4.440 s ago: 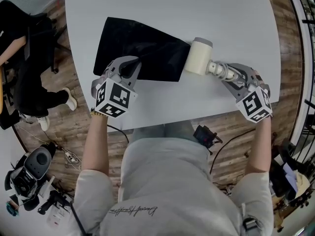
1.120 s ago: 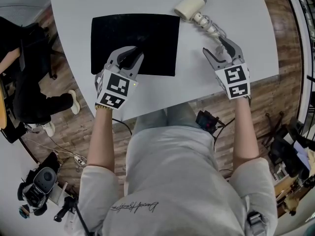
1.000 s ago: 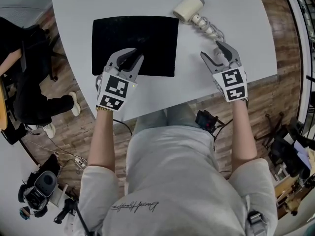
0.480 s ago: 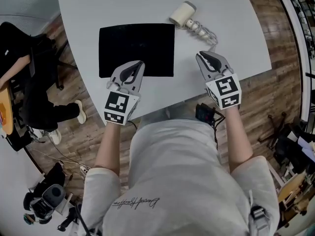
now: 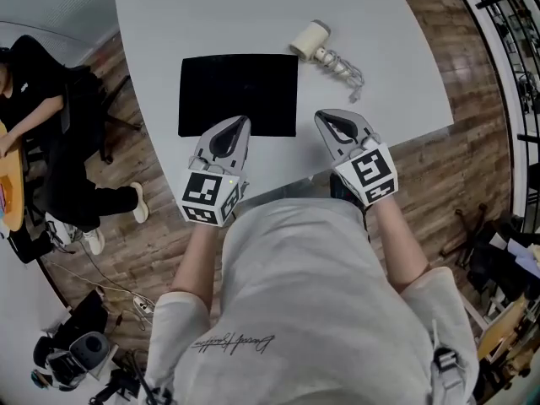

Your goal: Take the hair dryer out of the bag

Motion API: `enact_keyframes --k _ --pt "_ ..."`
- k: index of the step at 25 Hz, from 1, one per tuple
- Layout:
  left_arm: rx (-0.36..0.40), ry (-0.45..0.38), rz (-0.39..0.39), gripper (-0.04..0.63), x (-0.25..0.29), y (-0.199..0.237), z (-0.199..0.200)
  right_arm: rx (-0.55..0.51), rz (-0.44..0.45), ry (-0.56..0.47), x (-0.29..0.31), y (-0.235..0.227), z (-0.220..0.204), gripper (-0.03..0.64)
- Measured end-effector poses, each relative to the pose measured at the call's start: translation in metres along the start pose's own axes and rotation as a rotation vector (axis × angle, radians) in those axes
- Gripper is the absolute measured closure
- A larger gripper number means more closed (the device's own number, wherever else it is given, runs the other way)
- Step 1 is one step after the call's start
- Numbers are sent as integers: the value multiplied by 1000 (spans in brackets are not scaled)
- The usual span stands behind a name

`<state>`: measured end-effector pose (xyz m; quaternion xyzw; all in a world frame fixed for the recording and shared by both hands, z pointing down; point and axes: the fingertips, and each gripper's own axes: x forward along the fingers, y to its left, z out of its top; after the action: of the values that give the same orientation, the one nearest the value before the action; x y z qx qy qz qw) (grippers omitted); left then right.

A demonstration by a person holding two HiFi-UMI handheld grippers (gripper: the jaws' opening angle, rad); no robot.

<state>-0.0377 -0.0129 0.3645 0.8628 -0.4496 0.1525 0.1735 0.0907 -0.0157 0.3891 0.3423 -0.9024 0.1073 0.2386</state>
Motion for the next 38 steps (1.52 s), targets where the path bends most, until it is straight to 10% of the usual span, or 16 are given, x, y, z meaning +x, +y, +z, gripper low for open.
enact_keyframes --k 38 --pt "-8 -94 45 583 -17 1 14 69 182 -21 27 32 22 592"
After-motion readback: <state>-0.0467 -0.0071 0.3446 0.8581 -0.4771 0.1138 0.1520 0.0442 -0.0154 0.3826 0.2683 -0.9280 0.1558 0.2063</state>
